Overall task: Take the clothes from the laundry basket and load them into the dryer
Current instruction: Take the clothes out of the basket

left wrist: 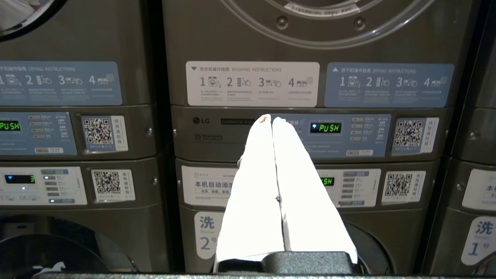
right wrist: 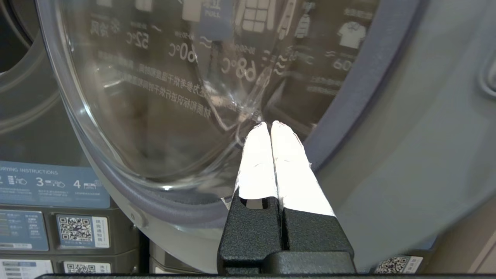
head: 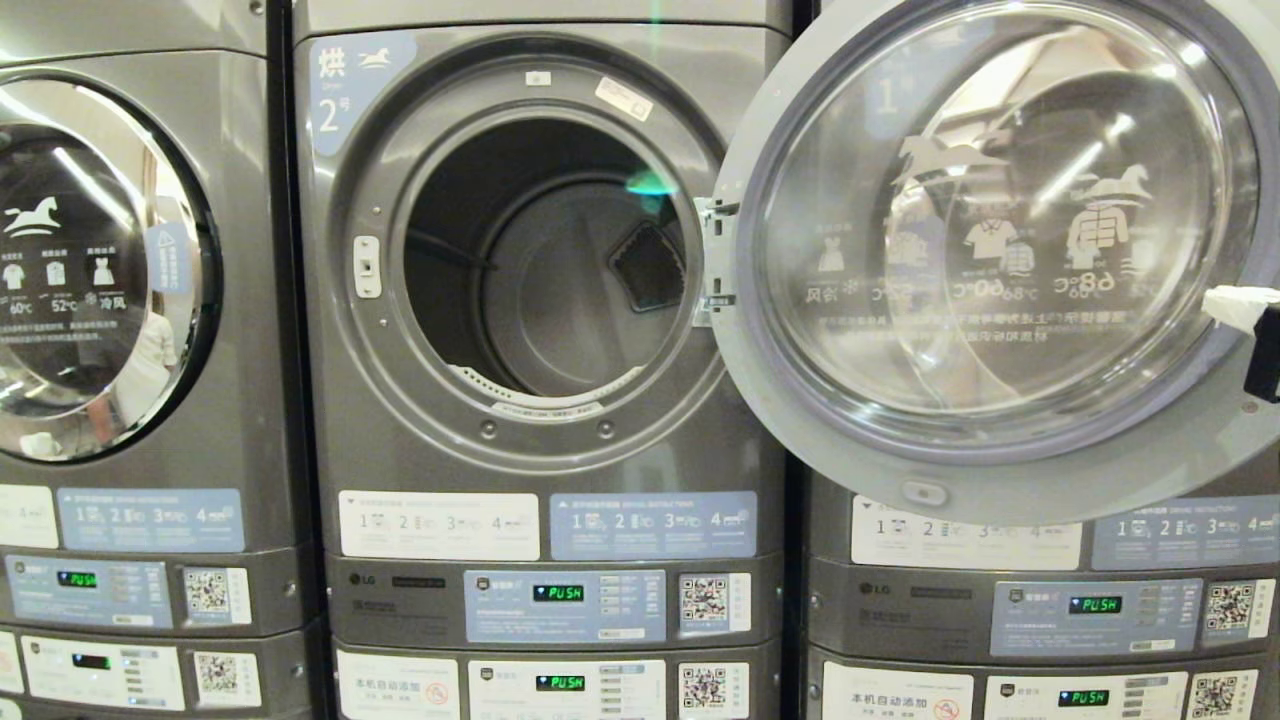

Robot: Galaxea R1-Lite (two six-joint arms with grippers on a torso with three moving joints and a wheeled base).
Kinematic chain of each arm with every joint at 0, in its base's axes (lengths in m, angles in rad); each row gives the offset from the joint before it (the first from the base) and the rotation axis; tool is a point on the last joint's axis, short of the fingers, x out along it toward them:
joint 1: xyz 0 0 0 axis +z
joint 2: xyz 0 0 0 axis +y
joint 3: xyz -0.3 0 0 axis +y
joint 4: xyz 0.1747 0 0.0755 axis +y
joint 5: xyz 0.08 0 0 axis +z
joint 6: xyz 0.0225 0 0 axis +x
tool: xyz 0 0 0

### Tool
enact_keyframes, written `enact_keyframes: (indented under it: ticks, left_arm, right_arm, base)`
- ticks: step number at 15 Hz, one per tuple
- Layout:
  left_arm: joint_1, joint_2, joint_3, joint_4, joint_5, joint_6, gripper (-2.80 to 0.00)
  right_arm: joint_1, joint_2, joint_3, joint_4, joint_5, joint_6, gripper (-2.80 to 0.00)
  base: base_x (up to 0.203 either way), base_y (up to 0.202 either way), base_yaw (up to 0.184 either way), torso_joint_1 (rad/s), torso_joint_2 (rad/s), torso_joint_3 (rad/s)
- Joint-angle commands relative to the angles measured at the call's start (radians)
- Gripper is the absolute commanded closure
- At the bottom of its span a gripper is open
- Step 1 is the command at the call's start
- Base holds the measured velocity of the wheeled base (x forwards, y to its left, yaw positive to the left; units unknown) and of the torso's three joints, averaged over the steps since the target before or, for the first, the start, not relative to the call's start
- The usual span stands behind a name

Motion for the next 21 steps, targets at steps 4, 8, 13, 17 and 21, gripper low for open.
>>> enact_keyframes:
  ticks: [4,8,13,17,21]
  left_arm:
    - [0.002,-0.036,0.002,0.0,0.0,-0.002,0.0]
    - [0.002,-0.036,0.002,0.0,0.0,-0.002,0.0]
    - [0.002,-0.036,0.002,0.0,0.0,0.0,0.0]
    - [0.003,-0.036,0.002,0.0,0.0,-0.002,0.0]
    - [0.003,-0.036,0.002,0.0,0.0,-0.002,0.0]
  right_arm:
    - [0.0,0.063,0.011,-0.011,0.0,0.002,0.0]
    - [-0.022,0.137,0.002,-0.123,-0.003,0.002,0.0]
    - [-0.025,-0.001,0.051,-0.103,0.048,-0.004,0.0]
    - [-0.021,-0.2,0.273,-0.081,0.115,-0.016,0.0]
    - [-0.02,-0.498,0.656,-0.078,0.126,-0.021,0.0]
  base:
    - [0.0,0.0,0.0,0.0,0.0,0.0]
    - [0.0,0.0,0.0,0.0,0.0,0.0]
    - [0.0,0.0,0.0,0.0,0.0,0.0]
    - [0.0,0.0,0.0,0.0,0.0,0.0]
    - [0.0,0.0,0.0,0.0,0.0,0.0]
